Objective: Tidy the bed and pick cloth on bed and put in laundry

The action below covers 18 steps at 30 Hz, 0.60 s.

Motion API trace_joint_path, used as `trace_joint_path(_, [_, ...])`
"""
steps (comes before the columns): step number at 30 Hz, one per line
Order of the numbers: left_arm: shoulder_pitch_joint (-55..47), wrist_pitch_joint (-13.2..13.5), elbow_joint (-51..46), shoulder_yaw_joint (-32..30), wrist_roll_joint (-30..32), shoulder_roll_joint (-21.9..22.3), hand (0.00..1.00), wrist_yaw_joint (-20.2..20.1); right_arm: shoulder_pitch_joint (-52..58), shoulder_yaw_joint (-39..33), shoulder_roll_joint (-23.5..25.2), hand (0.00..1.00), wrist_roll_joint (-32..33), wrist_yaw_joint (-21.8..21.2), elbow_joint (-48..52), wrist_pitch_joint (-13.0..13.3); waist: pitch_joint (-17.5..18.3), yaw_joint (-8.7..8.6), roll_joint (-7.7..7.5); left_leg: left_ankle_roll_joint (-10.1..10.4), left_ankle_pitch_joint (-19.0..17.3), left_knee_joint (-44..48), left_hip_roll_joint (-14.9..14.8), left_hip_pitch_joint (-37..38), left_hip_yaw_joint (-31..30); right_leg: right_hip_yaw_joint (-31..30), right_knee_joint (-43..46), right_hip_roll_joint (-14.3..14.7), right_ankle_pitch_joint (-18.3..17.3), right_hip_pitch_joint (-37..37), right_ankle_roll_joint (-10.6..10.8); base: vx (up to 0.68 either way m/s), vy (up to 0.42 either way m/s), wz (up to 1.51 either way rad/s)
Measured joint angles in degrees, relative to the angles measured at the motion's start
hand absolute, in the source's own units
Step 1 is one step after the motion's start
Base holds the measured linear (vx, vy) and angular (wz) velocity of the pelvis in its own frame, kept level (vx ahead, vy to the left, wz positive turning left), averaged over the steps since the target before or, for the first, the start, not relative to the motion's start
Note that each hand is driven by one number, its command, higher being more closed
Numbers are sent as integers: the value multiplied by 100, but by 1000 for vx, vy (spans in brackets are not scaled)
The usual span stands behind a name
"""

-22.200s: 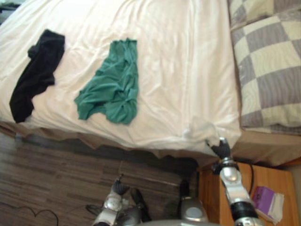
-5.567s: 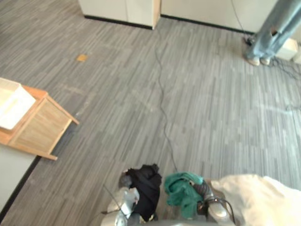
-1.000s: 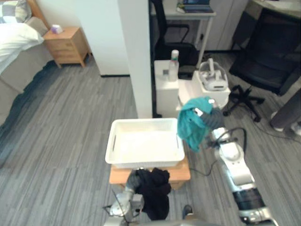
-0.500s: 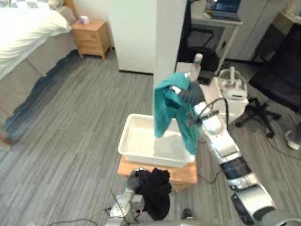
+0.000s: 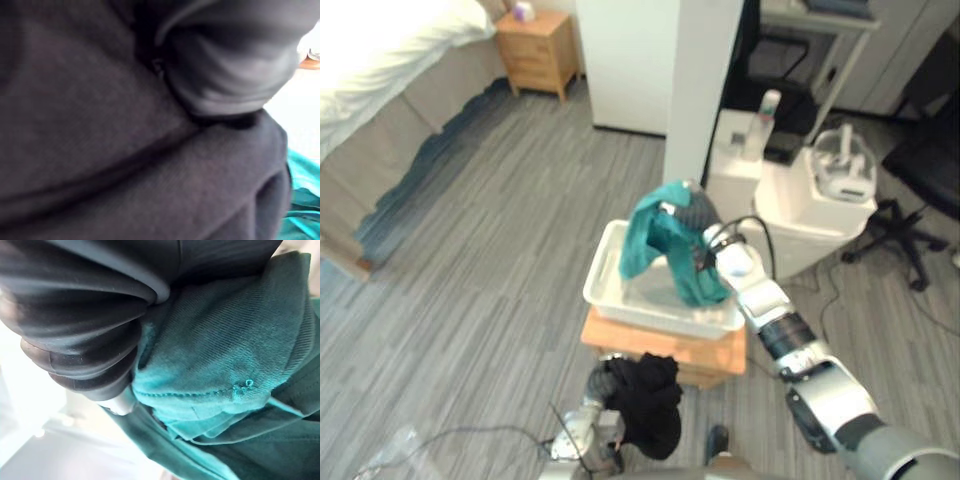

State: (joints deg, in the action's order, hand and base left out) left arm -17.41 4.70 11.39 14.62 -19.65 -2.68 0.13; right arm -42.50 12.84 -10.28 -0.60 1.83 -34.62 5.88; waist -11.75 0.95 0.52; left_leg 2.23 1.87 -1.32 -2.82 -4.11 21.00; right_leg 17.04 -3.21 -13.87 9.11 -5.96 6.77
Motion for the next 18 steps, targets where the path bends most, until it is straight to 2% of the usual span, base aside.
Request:
trace_joint_path(1, [0, 7, -43, 4, 0, 0, 100, -2, -58, -109, -93, 100, -3, 70, -102, -16, -141, 2, 141, -5, 120, -96, 2, -76, -34, 29, 5, 14, 26, -97, 18, -79, -32, 11])
trace_joint_path(2, [-6, 18, -77, 1, 1, -19, 100, -2, -59, -170, -146, 100, -15, 87, -155, -23, -191, 3, 216, -5, 196, -188, -5, -121, -43, 40, 3, 37, 42, -173, 9, -57, -28, 8])
trace_joint_path(3, [-19, 19, -100, 29, 1, -43, 100, -2, -57, -231, -187, 0, -30, 104, -241, -29, -258, 4, 278, 13, 280, -307, -20, -130, -43, 39, 3, 74, 52, -241, -2, 0, 0, 0])
trace_joint_path(6, [29, 20, -183, 78, 1, -68, 100, -9, -26, -284, -217, 0, -202, 149, -286, -89, -413, -17, 322, -3, 348, -392, -47, -128, -32, 25, -10, 119, 58, -281, -9, 15, -13, -4])
trace_joint_path(14, [266, 132, -330, 118, -1, -51, 100, -22, 294, -152, -100, 0, -747, 153, -567, -133, -414, -14, 332, -18, 357, -390, -29, -167, 13, -14, -106, 119, 103, -313, -1, 64, -2, -3])
trace_joint_path(18, [292, 150, -798, -47, -7, -51, 100, -8, 821, -98, 20, 0, -1219, 191, -209, -141, -409, -14, 323, -7, 309, -388, -42, 49, 40, -19, -200, 140, 103, -37, -2, 25, 1, 2])
